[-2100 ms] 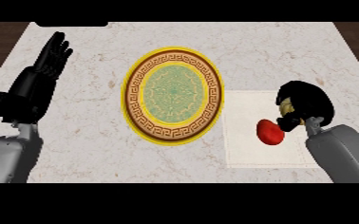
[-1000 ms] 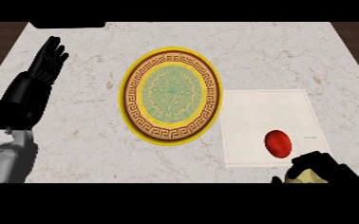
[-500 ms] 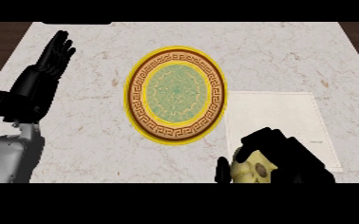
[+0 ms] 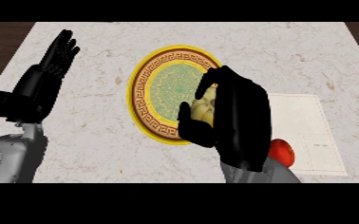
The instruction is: Pick the squash from the placemat and place it in the plate
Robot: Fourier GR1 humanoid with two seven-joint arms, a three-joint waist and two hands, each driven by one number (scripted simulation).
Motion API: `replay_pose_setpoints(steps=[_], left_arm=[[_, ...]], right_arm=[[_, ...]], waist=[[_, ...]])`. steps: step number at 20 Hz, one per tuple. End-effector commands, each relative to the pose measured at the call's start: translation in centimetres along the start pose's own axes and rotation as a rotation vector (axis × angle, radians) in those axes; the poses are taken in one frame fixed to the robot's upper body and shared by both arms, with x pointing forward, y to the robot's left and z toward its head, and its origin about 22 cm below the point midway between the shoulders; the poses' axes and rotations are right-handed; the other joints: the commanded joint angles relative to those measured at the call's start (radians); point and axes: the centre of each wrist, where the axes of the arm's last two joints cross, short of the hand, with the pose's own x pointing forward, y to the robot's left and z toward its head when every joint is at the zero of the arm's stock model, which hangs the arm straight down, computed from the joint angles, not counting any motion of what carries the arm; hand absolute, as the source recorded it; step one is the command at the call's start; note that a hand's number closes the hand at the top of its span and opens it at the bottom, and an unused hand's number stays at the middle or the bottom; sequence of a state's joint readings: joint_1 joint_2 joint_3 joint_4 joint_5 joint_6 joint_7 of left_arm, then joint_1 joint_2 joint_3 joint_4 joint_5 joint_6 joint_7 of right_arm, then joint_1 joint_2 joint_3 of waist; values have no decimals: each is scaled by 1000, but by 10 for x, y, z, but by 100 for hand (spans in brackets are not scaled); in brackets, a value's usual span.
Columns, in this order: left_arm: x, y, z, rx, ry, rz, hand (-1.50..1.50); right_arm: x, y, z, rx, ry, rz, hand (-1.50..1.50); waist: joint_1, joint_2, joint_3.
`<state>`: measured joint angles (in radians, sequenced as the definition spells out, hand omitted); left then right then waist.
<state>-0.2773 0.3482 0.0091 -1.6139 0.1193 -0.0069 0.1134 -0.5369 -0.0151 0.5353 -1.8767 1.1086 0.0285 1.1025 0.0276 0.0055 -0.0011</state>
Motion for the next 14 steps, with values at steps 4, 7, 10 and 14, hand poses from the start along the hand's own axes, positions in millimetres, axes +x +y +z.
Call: replay_pose_setpoints(steps=[4,7,10,14], left_arm=[[-3,-5,-3,1,1,15,0],[4,-20,-14,1,1,22,0],[-4,-6,-9,-8,0,2,0],[-7,-7,2,-23,-14,6,0]], right_arm=[[21,45,-53,28,173,0,150],[23,67,-72,37,181,48,150],[20,90,-84,49,188,61,150],[2,102,-106,87,257,14,150]], waist=[[7,1,0],[7,3,1],[15,4,0],[22,5,1]])
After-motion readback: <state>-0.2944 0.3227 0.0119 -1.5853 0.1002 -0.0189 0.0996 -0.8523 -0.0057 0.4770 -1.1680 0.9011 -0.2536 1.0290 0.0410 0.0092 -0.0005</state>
